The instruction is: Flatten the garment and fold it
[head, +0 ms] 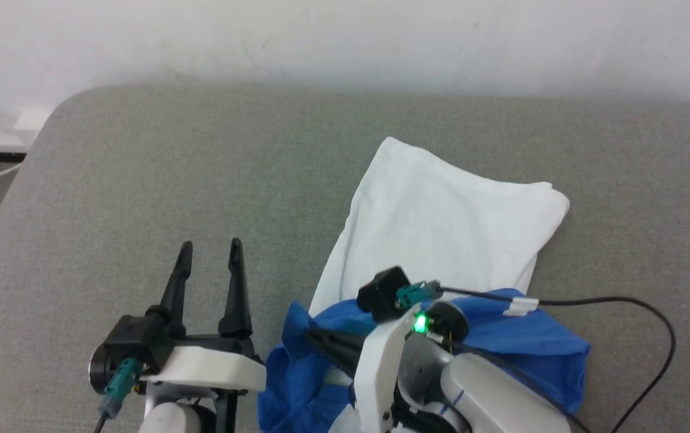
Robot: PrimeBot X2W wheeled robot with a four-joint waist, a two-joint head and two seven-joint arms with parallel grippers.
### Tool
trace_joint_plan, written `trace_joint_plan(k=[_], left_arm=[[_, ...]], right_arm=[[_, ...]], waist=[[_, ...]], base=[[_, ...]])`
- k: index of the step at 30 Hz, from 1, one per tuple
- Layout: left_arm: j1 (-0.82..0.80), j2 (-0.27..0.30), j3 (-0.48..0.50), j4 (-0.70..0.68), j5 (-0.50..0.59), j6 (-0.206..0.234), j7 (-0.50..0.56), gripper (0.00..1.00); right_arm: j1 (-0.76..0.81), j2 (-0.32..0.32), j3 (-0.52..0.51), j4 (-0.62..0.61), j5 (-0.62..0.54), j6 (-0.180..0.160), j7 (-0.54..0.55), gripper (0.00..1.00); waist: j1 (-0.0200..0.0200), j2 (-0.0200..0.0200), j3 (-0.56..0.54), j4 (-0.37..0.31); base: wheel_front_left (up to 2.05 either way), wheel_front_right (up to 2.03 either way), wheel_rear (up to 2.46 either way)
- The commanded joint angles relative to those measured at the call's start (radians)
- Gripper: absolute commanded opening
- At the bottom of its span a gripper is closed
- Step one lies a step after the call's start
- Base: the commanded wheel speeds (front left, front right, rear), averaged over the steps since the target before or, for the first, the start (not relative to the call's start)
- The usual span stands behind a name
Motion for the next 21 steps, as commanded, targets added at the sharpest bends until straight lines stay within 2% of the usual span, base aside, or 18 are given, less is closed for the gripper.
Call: trace_joint_plan(k=[1,3,4,5,6,7,8,14,17,21], left_arm=[[-0.022,-0.003,-0.008,0.006,-0.006,0.002,-0.002,1.00],[-0.032,-0.005,-0.016,0.010,-0.009,0.004,-0.003,1.00],[-0.037,-0.005,-0.020,0.013,-0.010,0.006,-0.003,1.00],[-0.042,-0.006,-0.022,0.016,-0.013,0.008,-0.004,1.00],[-0.046,-0.007,-0.023,0.019,-0.015,0.010,-0.004,1.00],[-0.046,-0.007,-0.023,0.019,-0.015,0.010,-0.004,1.00],[-0.048,-0.007,-0.023,0.022,-0.016,0.013,-0.004,1.00],[-0.042,-0.009,-0.006,0.040,-0.023,0.021,-0.006,1.00],[-0.027,-0.008,0.011,0.041,-0.027,0.023,-0.006,1.00],[-0.001,-0.006,0.030,0.042,-0.028,0.026,-0.006,1.00]], right_arm=[[0.000,-0.001,0.034,0.042,0.028,-0.001,-0.020,0.00],[-0.013,-0.001,0.066,0.108,0.028,-0.001,-0.042,0.00],[-0.018,-0.001,0.082,0.137,0.030,-0.001,-0.054,0.07],[-0.021,-0.001,0.099,0.157,0.042,-0.001,-0.063,0.35],[-0.027,-0.001,0.118,0.171,0.050,-0.001,-0.073,0.91],[-0.027,-0.001,0.118,0.171,0.050,-0.001,-0.073,0.91],[-0.036,-0.001,0.131,0.181,0.051,-0.001,-0.090,1.00],[-0.074,-0.001,0.140,0.167,0.023,-0.001,-0.283,1.00],[-0.061,-0.005,0.097,0.137,-0.012,-0.001,-0.373,1.00],[-0.008,-0.045,-0.049,0.069,-0.079,-0.001,-0.466,1.00]], waist=[[0.0000,0.0000,0.036,0.009],[0.0000,0.0000,0.055,0.009],[0.0000,0.0000,0.063,0.009],[0.0000,0.0000,0.069,0.008],[0.0000,0.0000,0.073,0.004],[0.0000,0.0000,0.073,0.004],[0.0000,0.0000,0.077,0.001],[0.0000,0.0000,0.063,-0.028],[0.0000,0.0000,0.043,-0.046],[0.0000,0.0000,0.015,-0.073]], base=[[0.00,0.00,0.00],[0.00,0.00,0.00],[0.00,0.00,0.00],[0.00,0.00,0.00],[0.00,0.00,0.00],[0.00,0.00,0.00],[0.00,0.00,0.00],[0.00,0.00,0.00],[0.00,0.00,0.00],[0.00,0.00,0.00]])
